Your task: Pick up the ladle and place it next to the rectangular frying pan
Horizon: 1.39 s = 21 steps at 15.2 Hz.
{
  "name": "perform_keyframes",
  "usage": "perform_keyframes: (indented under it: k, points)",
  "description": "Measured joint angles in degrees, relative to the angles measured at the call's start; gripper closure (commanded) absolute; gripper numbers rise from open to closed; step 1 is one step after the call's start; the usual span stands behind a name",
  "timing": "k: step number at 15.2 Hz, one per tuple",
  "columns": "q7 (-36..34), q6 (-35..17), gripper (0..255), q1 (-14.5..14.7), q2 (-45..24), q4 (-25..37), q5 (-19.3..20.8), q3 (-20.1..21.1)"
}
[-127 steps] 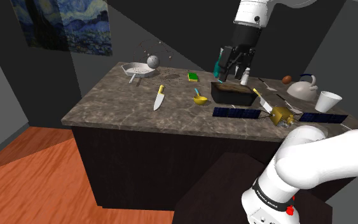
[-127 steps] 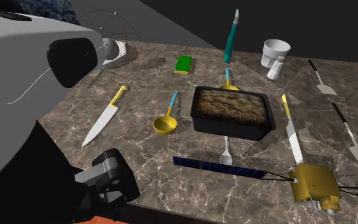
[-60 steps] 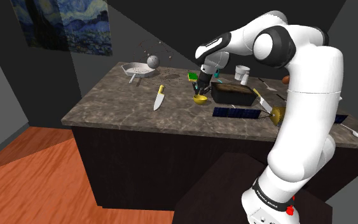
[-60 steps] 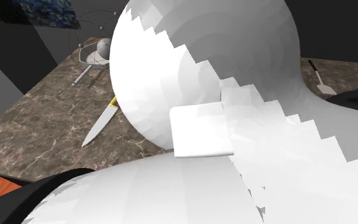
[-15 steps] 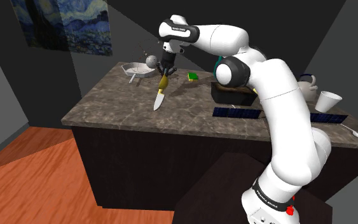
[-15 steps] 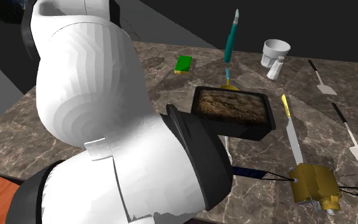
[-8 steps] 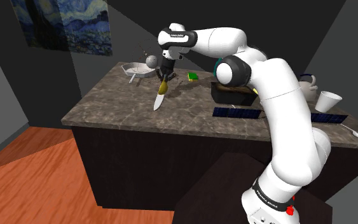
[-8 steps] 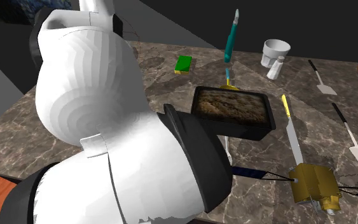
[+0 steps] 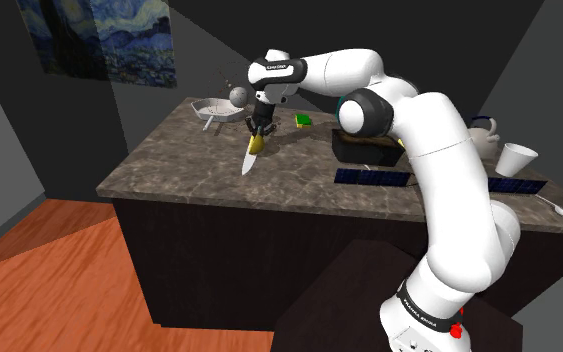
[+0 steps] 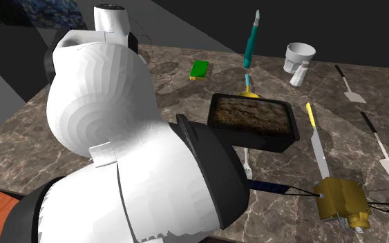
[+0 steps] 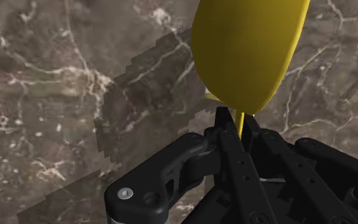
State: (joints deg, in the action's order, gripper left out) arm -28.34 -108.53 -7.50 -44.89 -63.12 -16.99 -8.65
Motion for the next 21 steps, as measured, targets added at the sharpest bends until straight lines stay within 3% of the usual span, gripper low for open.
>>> perform_keyframes:
  k: [7, 8, 14, 21]
  points:
    - [0.13, -1.01, 255, 0.25, -0.51, -0.94, -0.14, 0.18]
    - [0.13, -1.0, 0, 0.25, -0.52, -0.94, -0.14, 0.18]
    - [0.13, -1.01, 0, 0.25, -0.53, -0.93, -0.14, 0.19]
    - [-0.4, 4.89, 0, -0.64, 1.01, 3.48, 0.31, -0.13]
